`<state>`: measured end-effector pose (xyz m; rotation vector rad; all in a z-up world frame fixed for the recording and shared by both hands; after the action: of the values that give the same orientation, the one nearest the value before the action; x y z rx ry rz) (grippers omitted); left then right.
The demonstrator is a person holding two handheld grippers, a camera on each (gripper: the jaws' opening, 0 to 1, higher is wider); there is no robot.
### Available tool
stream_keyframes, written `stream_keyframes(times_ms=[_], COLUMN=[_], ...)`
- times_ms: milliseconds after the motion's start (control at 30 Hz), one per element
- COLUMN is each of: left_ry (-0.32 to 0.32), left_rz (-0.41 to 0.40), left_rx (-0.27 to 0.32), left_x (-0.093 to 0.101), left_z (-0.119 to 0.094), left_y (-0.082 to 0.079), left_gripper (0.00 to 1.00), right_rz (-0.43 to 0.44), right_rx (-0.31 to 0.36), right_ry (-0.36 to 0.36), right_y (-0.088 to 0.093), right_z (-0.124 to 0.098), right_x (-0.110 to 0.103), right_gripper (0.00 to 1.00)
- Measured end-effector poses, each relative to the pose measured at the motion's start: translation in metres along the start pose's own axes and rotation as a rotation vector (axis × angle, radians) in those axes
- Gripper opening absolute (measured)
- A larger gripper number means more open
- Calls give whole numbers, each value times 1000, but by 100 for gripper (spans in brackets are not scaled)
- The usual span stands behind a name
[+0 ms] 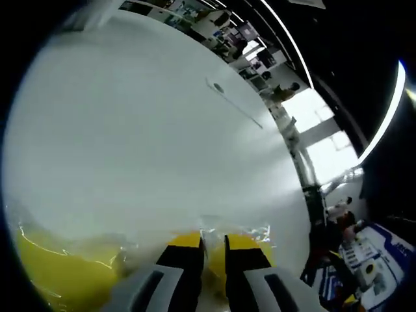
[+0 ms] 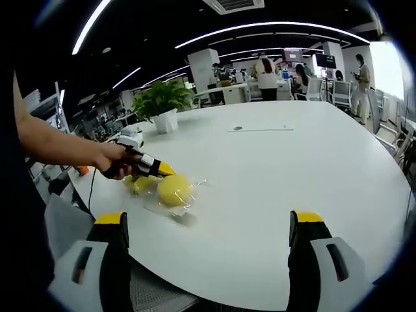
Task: Compare the silicone blocks by pressing each to a similar depth, holding the contact briefly, and releasing to observe deformation and rebound differences across the visible hardness samples.
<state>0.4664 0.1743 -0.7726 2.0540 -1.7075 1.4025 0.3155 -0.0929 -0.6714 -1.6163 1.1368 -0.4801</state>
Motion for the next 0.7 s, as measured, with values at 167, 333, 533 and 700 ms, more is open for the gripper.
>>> stream_keyframes(times_ms=[167,333,533,700], left_ry=[-1,38,32,37], left_rz=[42,73,79,41], left_rx=[14,16,22,24], left_x=[-1,3,4,6], left_z=[4,5,5,3], left_y=[0,-1,0,-1], left_gripper=[10,1,0,0], right_rz=[1,7,11,10], right_rx=[-2,-3,-6,-6], right_ry=[1,-1,-4,-3], right_y=[1,2,5,4], right_z=[0,1,1,2], right_x=[0,-1,-4,-4], right_gripper=[96,96,96,96])
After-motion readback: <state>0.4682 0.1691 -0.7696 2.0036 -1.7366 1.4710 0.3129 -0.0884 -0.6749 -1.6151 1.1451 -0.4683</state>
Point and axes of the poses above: the point that each gripper's makers call its tool centre point, and the gripper's own axes: z roughly forward along the fingers, x roughly to its right, y roughly out of its underside, the point moved 4 cm from there along -z, roughly backward along the fingers, and after that the axes turned 6 degrees about x, right-handed, at the moved point
